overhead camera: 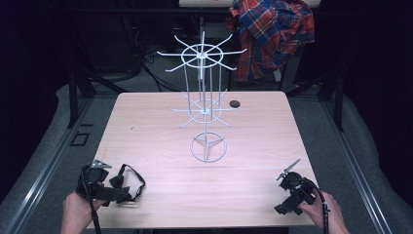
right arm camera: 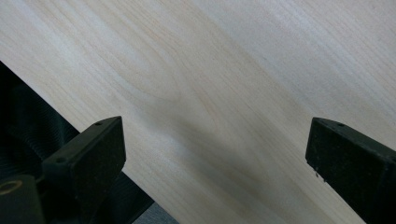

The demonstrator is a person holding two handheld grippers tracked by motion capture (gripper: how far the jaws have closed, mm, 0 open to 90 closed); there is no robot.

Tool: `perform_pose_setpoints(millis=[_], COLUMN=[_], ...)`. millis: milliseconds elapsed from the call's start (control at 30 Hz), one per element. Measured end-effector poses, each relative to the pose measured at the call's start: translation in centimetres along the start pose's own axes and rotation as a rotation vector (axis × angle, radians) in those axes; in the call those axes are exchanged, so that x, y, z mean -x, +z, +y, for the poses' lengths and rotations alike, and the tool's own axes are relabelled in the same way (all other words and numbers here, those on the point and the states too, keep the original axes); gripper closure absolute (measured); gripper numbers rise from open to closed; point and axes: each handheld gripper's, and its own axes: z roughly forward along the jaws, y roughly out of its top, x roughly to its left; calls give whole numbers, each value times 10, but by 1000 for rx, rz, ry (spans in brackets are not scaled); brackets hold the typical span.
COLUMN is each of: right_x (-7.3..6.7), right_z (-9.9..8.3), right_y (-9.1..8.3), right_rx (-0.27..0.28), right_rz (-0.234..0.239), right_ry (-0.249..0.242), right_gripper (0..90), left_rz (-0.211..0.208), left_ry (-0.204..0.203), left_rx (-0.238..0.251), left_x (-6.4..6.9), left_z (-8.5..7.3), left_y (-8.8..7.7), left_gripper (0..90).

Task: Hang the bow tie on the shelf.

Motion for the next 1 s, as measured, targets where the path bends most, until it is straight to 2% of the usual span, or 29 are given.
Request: perform_pose_setpoints(millis=[100,200,267,367,400,433,467,567,600,633,767,867,933,967,1000], right_x=[1,0,1,0,1,1,-1,1,0,0,0,0,1,0,0], right_z=[0,-1,1,1,2,2,1,1,0,0,0,0,2,1,1], right_y=[-1,0,-2,0,-2,-2,0,-2,0,0,0,1,-1,1,0], right_rx=[-22,0,-30,-14,-47,-47,-12,-37,-7,-5,-19,-10,-46,-28,-30], right_rz=[-3,-3,-4,-5,-11,-11,-8,-3,4,3,7,-5,-10,-3,-6], right_ry=[-17,2,-25,-12,-38,-38,-9,-27,-7,-7,-14,-12,-38,-19,-24], right_gripper=[46,46,46,46,46,46,47,47,47,47,47,47,47,47,47], left_rz=[-16,-20,-17,-19,-22,-22,-21,-18,-14,-14,-13,-12,-12,-7,-8], left_ry=[0,3,7,9,11,11,17,41,44,52,53,73,76,80,81], left_rx=[-6,-14,-16,-12,-13,-13,-12,-19,-15,-13,-7,-24,-30,-33,-35], left_x=[1,1,0,1,2,2,5,9,11,12,15,17,18,18,18], left_z=[1,0,0,0,1,1,2,4,5,5,6,7,7,7,7], left_y=[2,4,3,3,3,3,3,3,3,3,4,8,9,10,10], left_gripper=[0,0,0,0,0,0,0,0,0,0,0,0,0,0,0])
